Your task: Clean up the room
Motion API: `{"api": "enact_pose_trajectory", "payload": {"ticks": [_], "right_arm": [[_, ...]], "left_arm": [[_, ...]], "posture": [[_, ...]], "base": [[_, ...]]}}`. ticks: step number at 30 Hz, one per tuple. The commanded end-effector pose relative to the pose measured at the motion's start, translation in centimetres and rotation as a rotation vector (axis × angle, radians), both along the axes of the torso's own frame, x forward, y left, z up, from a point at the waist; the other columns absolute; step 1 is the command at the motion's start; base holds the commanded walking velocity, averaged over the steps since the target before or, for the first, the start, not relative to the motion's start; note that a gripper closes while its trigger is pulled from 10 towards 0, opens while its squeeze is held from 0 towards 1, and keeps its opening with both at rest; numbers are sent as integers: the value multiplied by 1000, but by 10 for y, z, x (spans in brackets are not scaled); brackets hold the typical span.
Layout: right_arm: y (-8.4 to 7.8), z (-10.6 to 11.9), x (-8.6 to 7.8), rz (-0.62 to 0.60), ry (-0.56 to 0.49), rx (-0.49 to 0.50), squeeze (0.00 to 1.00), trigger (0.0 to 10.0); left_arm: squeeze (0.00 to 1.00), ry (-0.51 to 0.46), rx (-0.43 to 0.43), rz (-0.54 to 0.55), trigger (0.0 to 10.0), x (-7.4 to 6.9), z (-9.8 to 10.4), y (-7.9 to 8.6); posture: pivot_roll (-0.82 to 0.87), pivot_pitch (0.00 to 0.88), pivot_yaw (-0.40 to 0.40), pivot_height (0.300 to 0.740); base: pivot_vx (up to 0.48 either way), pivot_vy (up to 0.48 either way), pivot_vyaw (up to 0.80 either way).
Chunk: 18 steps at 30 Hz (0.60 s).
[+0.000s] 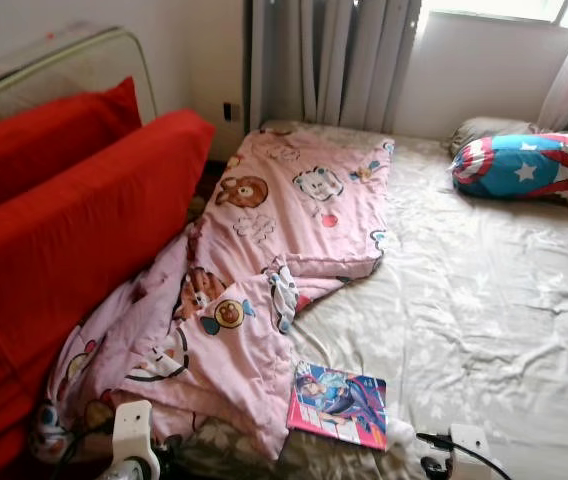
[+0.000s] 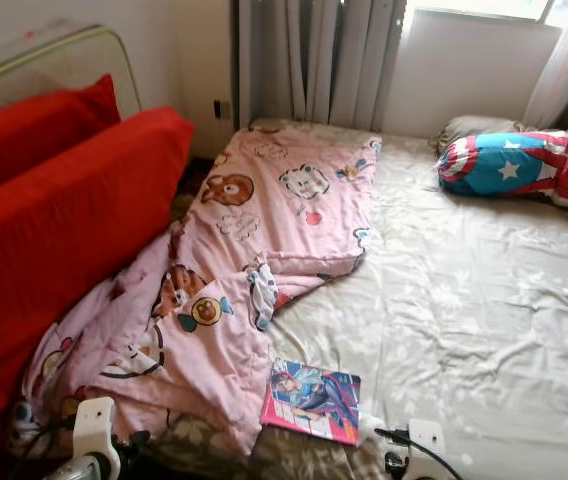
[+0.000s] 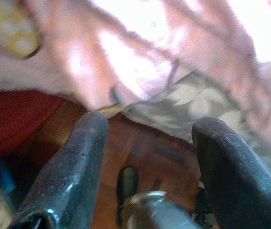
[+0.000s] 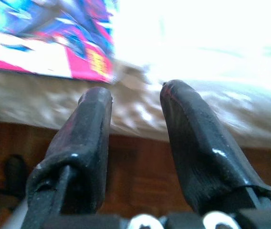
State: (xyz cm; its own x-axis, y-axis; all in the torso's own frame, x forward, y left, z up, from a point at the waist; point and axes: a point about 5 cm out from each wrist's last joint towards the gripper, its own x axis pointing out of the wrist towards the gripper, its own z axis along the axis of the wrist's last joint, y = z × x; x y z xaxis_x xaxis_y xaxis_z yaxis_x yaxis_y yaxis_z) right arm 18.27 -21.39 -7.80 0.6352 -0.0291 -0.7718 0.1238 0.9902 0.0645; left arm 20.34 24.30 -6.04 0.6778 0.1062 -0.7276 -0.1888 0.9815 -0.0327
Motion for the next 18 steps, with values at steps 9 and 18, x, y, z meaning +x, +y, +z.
{"api": "enact_pose_trajectory", "payload": {"ticks": [9,18], "right_arm": [[0,6,-1,-79,-183,44,0,10000],[16,88,110,-10,-591,26,0,10000]], "left_arm": [[0,-152,-50,38,10000,0,6,2],[0,-644,37,-134,10000,109,100,-34]], "posture": [[-47,0,12,740],[-56,0,-10,740]], "base": [[0,0,0],[0,0,0]]}}
